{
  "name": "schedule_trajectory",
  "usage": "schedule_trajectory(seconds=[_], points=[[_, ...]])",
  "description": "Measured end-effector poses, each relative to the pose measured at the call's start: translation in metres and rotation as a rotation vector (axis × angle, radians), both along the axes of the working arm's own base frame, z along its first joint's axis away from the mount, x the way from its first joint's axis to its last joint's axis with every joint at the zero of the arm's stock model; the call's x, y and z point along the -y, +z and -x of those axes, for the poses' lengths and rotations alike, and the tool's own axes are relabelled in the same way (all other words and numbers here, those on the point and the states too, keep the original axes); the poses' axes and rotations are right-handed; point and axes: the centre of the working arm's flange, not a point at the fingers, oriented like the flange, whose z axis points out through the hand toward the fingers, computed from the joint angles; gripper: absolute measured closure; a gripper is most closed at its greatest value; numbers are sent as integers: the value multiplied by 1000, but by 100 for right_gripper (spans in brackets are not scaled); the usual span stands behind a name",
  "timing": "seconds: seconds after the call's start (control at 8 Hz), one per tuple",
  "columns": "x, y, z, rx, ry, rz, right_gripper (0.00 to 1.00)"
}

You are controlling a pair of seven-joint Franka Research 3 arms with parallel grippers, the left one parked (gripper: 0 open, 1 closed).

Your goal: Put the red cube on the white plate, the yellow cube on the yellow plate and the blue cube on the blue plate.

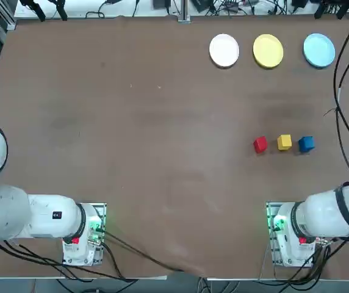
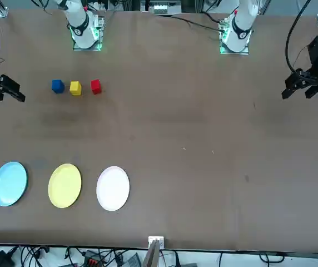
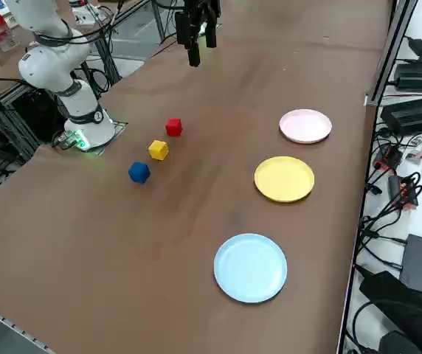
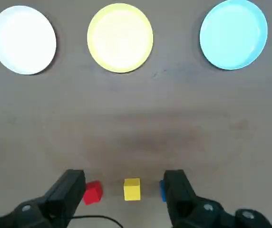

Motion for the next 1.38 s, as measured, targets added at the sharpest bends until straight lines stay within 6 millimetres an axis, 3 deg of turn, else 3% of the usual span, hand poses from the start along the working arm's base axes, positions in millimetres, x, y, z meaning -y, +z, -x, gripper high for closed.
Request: schedule_trajectory(seconds=[0.38, 0.62, 1.12, 1.38], points=[[-1, -7, 7, -73, 0, -5, 0], [-2, -22, 16, -185, 1, -11, 0], [-37, -86, 30, -396, 63, -16, 0], [-79, -140, 45, -429, 141, -3, 0]])
